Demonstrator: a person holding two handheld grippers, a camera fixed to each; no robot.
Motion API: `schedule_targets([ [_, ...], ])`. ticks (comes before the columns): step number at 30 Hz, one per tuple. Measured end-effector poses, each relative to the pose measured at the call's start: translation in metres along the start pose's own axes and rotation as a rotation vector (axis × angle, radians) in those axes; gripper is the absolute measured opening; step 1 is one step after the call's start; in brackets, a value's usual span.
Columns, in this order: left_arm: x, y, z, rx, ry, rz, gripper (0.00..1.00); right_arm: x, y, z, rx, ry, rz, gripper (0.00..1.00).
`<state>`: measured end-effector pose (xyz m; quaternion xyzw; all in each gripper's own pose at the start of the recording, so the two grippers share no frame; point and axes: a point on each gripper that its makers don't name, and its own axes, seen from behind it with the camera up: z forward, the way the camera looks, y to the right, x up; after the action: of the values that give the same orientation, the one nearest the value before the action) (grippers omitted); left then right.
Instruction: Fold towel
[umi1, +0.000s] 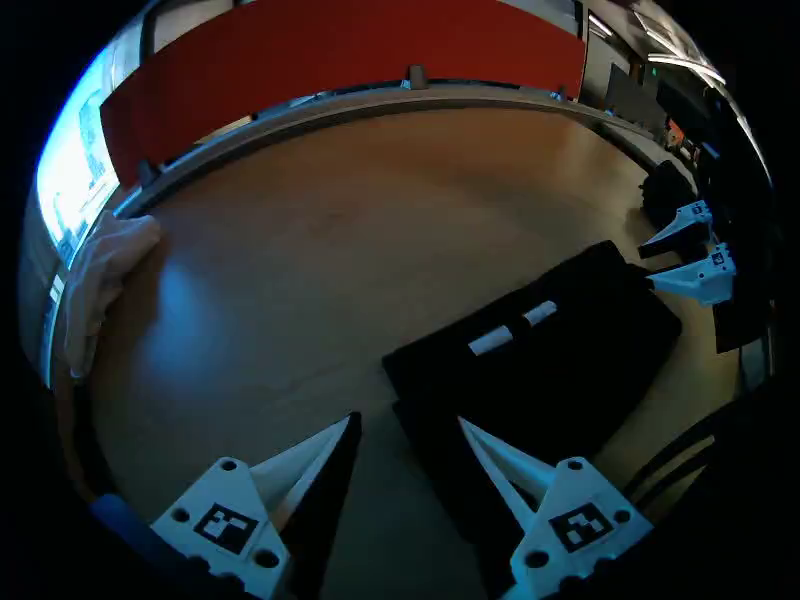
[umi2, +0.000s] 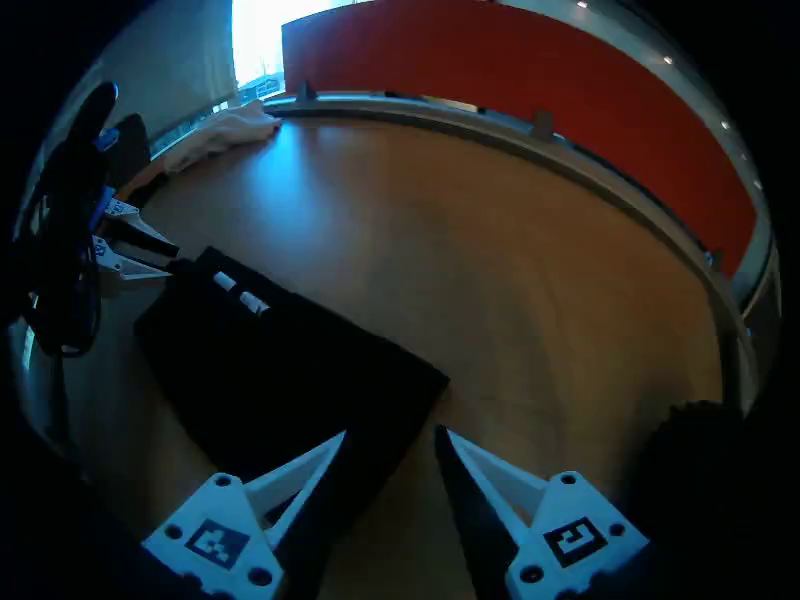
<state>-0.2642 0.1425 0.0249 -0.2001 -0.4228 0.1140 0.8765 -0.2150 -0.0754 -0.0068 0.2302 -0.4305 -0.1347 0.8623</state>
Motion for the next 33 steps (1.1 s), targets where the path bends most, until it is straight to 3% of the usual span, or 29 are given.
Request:
schedule_targets([
  [7,0.006,-0.009,0.001,0.025,0.005,-0.011,0.77,0.011,0.010,0.002,-0.021,0.027,0.009,0.74],
  [11,0.010,-0.016,0.001,0.044,0.012,-0.014,0.92,0.016,0.015,0.002,-0.035,0.040,0.012,0.83],
  [16,0.016,-0.021,-0.001,0.063,0.027,-0.019,0.92,0.020,0.019,0.001,-0.047,0.052,0.010,0.91],
  [33,0.025,-0.030,-0.008,0.091,0.052,-0.041,0.92,0.029,0.029,-0.006,-0.079,0.087,0.009,0.92],
])
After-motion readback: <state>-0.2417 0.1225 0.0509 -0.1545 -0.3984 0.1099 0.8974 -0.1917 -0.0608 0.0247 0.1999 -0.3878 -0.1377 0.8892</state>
